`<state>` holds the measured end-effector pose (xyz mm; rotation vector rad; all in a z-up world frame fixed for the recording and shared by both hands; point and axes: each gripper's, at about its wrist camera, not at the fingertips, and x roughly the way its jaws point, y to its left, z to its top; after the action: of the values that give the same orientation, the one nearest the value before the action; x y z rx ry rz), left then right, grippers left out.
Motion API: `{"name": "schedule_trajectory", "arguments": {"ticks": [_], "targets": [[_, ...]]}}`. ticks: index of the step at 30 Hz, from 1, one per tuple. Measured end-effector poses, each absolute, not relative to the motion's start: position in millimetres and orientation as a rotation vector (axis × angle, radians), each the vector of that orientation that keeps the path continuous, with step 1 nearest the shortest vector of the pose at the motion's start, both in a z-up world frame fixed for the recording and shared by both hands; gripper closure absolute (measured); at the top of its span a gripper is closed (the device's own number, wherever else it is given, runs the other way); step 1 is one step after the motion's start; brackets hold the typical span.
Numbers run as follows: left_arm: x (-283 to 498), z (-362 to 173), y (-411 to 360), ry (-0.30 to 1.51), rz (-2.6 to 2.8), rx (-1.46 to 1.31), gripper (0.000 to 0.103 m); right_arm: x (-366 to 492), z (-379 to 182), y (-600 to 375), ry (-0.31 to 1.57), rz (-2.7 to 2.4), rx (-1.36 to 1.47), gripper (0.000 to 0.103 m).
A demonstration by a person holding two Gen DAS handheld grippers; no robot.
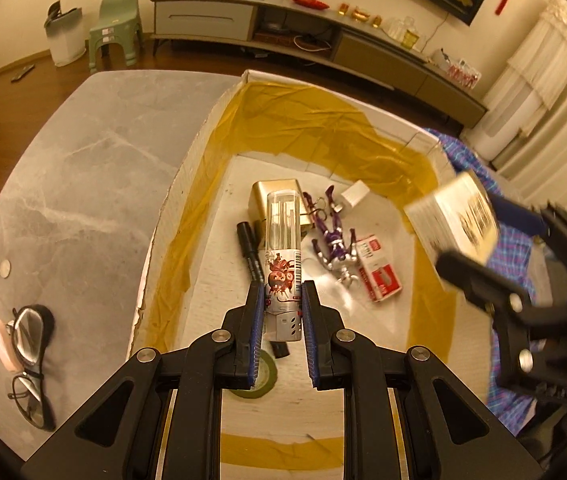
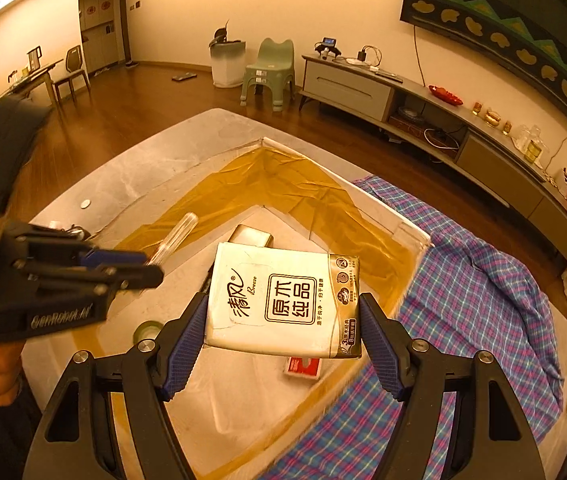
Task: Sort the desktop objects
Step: 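Carry the clear tube in the left tool and tissue pack in the right tool over the cardboard box, then open the right tool to drop the tissue pack while the left tool releases the tube inside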
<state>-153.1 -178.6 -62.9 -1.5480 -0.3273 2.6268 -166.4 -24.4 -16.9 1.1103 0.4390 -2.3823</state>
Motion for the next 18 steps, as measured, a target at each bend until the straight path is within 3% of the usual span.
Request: {"name": "schedule_trajectory", "arguments": {"ticks": [18], "targets": [[-164,-90,-169,-0.23,2.545,-1.701,0.084,-241,-68,-46,0.539,-2.241,1.329,0.029]]}}
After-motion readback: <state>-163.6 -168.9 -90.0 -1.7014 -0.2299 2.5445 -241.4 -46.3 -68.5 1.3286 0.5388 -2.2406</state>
